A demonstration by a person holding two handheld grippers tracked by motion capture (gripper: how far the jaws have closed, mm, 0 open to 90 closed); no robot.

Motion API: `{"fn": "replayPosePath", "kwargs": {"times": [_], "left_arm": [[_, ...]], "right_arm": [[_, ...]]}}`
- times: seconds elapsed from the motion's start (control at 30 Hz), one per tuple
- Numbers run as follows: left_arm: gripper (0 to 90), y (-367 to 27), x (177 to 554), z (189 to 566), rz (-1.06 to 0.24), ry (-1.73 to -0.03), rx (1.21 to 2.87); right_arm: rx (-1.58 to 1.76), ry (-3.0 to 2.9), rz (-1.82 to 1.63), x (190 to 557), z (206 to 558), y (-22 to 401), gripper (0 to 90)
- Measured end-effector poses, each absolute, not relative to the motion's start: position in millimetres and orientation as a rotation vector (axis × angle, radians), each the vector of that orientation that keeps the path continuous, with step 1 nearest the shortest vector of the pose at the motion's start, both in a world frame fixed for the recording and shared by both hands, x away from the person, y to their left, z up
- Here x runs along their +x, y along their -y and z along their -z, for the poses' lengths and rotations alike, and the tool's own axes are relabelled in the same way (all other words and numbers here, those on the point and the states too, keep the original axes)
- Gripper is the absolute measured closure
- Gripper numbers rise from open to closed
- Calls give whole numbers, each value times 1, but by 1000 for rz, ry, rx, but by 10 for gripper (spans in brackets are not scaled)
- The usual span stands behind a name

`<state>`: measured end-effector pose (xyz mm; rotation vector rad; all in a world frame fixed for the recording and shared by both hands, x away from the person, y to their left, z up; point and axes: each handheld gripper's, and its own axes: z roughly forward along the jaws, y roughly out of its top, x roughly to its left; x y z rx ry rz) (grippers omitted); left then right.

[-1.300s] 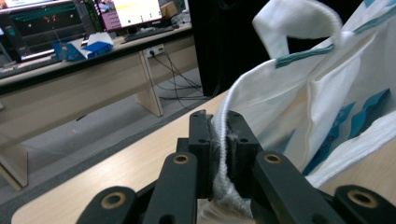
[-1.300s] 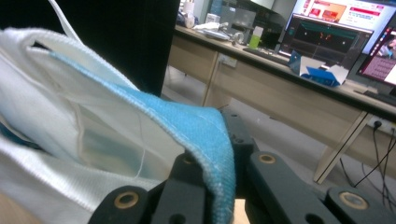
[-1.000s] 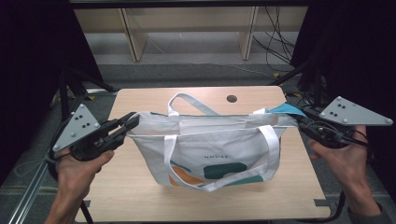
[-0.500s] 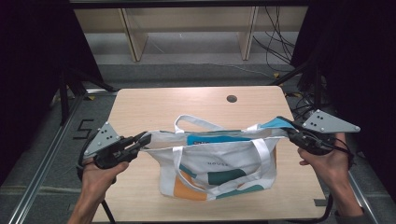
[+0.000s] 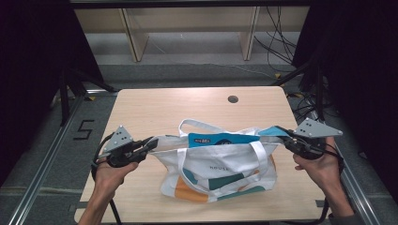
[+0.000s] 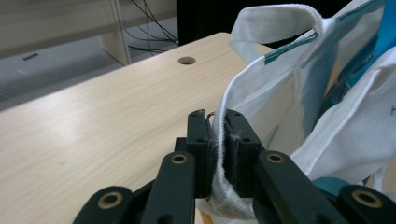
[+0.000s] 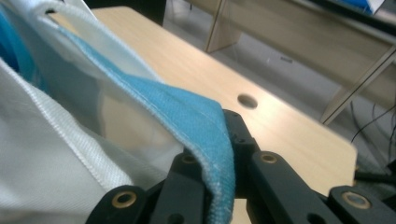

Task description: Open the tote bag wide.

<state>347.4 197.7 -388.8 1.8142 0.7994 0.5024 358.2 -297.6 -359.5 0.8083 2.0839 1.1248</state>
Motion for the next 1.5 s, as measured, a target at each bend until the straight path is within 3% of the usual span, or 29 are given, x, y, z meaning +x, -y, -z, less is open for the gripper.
{"fn": "replayPosePath", "kwargs": {"times": [0.27,0.63,1.5], "left_arm": [[798,-188,350,420,-467,-812,1914],[801,-172,355,477,-345,-862,2068],[803,-157,368,507,-353,-872,2176]], "right_arm": [[912,-2095,-1108,361,405,300,860],[896,-2170,-1010,361,426,293,855],[1039,-2430,-902,386,501,293,857]]}}
